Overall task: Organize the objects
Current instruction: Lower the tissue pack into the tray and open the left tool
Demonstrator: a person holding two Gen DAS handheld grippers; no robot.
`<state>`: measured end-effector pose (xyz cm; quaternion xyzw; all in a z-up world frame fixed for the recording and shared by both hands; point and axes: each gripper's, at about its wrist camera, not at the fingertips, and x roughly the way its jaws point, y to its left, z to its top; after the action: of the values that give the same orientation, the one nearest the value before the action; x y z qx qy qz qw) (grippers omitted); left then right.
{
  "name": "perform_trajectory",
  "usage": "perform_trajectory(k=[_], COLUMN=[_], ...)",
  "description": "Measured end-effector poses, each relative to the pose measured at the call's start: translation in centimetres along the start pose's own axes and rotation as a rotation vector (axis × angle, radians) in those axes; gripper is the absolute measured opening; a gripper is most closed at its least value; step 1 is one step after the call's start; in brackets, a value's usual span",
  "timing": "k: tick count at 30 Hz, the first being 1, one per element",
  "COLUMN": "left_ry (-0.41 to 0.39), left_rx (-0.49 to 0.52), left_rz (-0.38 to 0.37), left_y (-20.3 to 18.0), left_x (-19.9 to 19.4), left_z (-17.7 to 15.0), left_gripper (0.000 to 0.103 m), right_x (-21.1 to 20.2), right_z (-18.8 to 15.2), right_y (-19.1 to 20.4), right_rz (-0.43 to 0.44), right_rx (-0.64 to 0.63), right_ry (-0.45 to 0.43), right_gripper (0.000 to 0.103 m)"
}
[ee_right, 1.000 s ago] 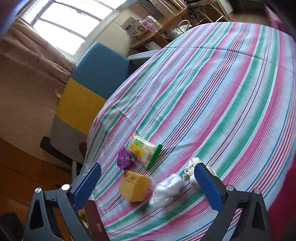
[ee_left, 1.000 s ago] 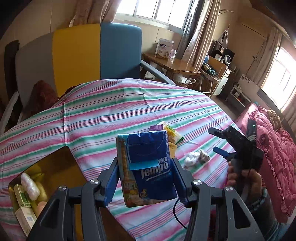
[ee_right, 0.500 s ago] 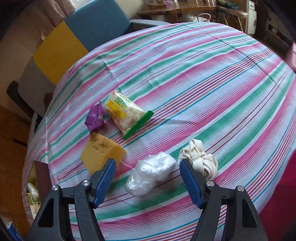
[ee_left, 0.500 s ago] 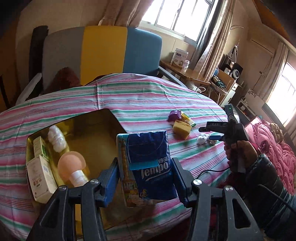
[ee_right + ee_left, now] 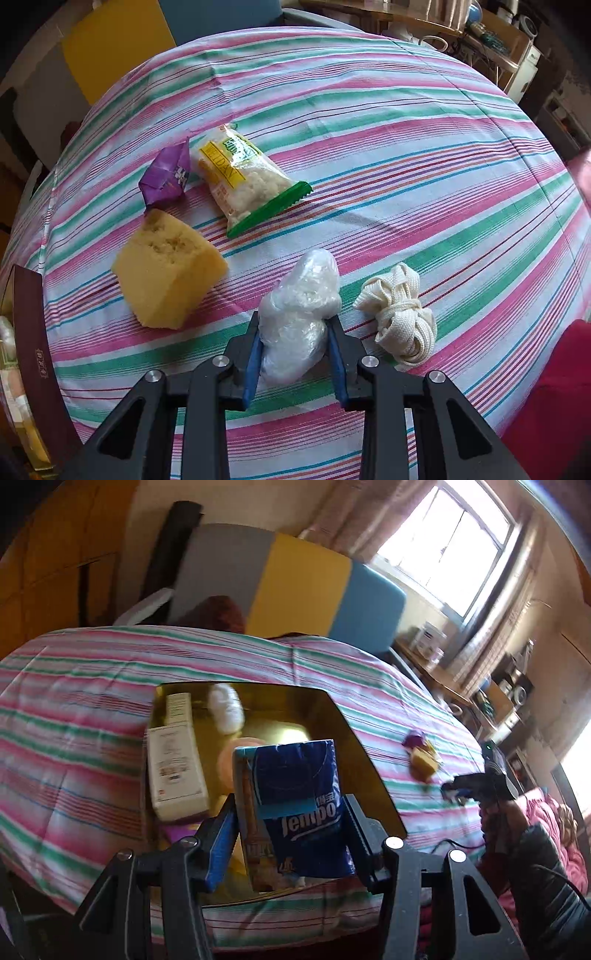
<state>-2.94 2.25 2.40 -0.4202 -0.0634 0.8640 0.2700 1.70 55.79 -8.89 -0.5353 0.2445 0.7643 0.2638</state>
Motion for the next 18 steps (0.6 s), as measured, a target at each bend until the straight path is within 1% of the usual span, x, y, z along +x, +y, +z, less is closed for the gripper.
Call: perform_trajectory(k=[2,4,6,8,12,14,16,18], left_ry=[0.006,0.024,0.037,0.041,0.067,0.098,0.135,0.172], left_rx=[-0.033,-0.063,-0.068,-0.063,-0.056,-0.067,-0.123,-0.206], left_rz=[0.019,0.013,0.013,-0.001,-0.035,-0.051,-0.080,-0.112], left_y=[1.0,1.6,1.6,1.1,-0.4,-0.9,-1.0,-0.8], left_x=[0.2,0.6,1.2,1.6,3.7,5.4,7.6,9.9], left_z=[-0.1,-0.1,0.1,0.6,3.1,4.7,6.3,7.7], left_gripper=[0.055,0.055,0.055,0.055,0.055,0.055,0.055,0.055], right_x=[-0.1,-0.2,-0.3,-0.4,-0.5,-0.7,-0.5,-0.2], right_z=[0.1,0.0,0.0,-0.1,-0.2,-0.3,-0.1,0.0], right_y=[0.1,0.1,0.1,0.0,-0.3,-0.4,-0.2,0.4], right_rz=[-0.001,-0.003,-0.008,-0.009,0.000,0.007,0.009,0.011], right_rx=[-0.006,-0.010,-0.017,-0.022,-0.026,-0.028,-0.032,-0.037], right_ry=[0.002,0.004,0.003,0.002,0.001,0.001,0.001,0.000], right_gripper=[0.032,0.032,0.032,0.032,0.032,0.032,0.032,0.032])
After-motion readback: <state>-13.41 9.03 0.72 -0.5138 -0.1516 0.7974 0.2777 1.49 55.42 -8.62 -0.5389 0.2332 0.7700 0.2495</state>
